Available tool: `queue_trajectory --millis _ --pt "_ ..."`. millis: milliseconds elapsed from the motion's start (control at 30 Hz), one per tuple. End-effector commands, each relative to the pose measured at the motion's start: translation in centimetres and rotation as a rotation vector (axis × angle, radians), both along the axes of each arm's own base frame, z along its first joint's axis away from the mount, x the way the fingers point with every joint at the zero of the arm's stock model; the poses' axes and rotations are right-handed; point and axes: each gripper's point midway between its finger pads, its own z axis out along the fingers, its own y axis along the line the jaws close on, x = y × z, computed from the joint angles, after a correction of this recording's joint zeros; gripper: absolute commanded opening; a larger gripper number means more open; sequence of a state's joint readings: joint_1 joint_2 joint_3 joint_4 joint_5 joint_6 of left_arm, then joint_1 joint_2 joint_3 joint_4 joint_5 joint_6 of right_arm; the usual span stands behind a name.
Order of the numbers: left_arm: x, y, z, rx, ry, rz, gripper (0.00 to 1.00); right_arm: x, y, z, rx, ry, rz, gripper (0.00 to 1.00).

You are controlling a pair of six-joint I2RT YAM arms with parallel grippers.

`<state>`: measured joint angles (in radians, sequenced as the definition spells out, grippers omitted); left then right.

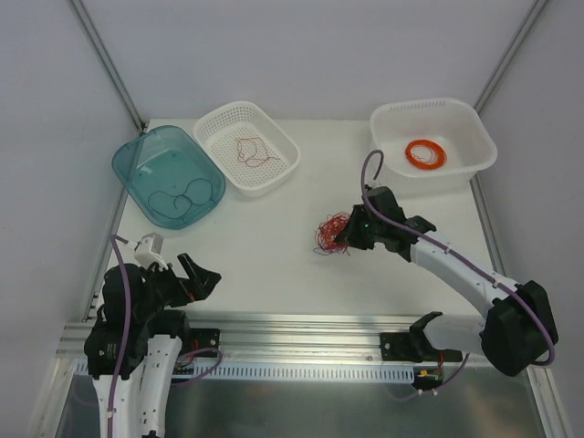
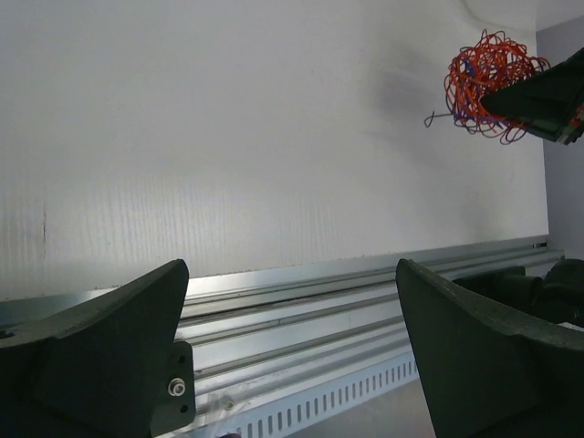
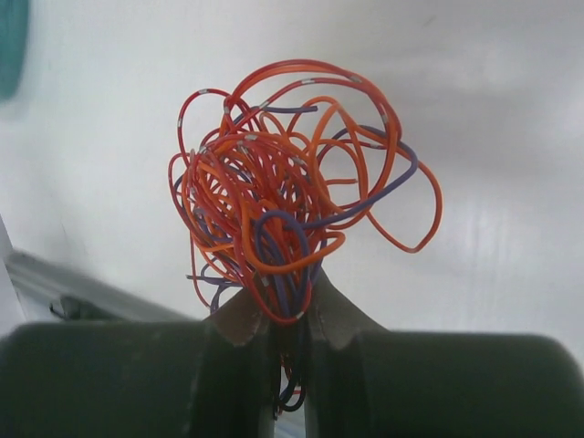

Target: Untangle the cables

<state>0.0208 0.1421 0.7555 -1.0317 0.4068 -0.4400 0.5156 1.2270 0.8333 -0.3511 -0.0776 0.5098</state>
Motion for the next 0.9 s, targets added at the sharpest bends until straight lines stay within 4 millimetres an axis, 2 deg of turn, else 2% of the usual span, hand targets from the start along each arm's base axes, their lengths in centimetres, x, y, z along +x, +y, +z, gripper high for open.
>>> queue_trajectory --millis 0,67,133,167,233,267,300,333,367,400,433,467,500,567,633,767,867 --pt "1.3 -0.8 0.3 -0.057 0.034 -0.017 0.99 -2.2 2.6 0.4 0.010 -0.026 0.127 0.01" --pt "2.1 -1.3 0.4 -0.099 0.074 -0.025 0.99 -3.2 4.0 -0.4 0.006 -0.023 0.174 0.01" --pt "2.5 -2.0 0.5 -0.140 0.101 -0.052 0.99 -3.4 5.0 -1.1 0.009 -0.022 0.198 0.02" --pt "2.8 -2.6 0.5 -0.170 0.126 -0.083 0.99 -4.0 5.8 -2.2 -0.010 -0.005 0.230 0.07" --pt "4.0 -3.2 0.3 -0.211 0.129 -0.103 0.99 -4.0 6.9 -3.0 -0.020 -0.002 0.253 0.10" --pt "4.3 -3.5 0.2 -0.227 0.138 -0.106 0.99 -4.4 7.3 -4.3 -0.035 0.038 0.253 0.12" --pt "4.9 -3.6 0.1 -0.237 0.136 -0.108 0.99 -4.6 7.8 -4.4 -0.031 0.052 0.258 0.15" --pt "5.1 -3.6 0.2 -0.239 0.137 -0.114 0.99 -4.7 8.1 -4.6 -0.032 0.060 0.263 0.19" --pt "5.5 -3.6 -0.1 -0.235 0.157 -0.112 0.99 -5.0 8.5 -4.9 -0.042 0.066 0.276 0.30" --pt "5.9 -3.4 -0.2 -0.224 0.152 -0.105 0.99 -5.0 8.2 -5.2 -0.081 0.061 0.277 0.36" --pt "5.9 -3.9 -0.6 -0.206 0.167 -0.139 0.99 -4.9 8.8 -4.8 -0.097 0.041 0.295 0.50" --pt "6.1 -3.9 -0.8 -0.200 0.171 -0.140 0.99 -5.0 8.6 -4.8 -0.119 0.044 0.300 0.56" --pt "6.2 -3.9 -1.1 -0.194 0.180 -0.144 0.99 -4.8 7.6 -5.3 -0.181 0.045 0.286 0.62" --pt "6.6 -4.5 -1.4 -0.190 0.190 -0.173 0.99 -4.8 7.8 -4.5 -0.191 0.033 0.302 0.73" --pt "7.3 -4.8 -2.3 -0.178 0.206 -0.179 0.99 -4.8 7.2 -3.3 -0.216 -0.006 0.312 0.77" --pt "8.0 -6.4 -3.2 -0.134 0.222 -0.223 0.99 -4.1 5.6 -0.6 -0.306 -0.096 0.322 0.79" --pt "8.2 -7.9 -4.2 -0.112 0.240 -0.267 0.99 -3.9 4.5 0.3 -0.374 -0.130 0.344 0.78"
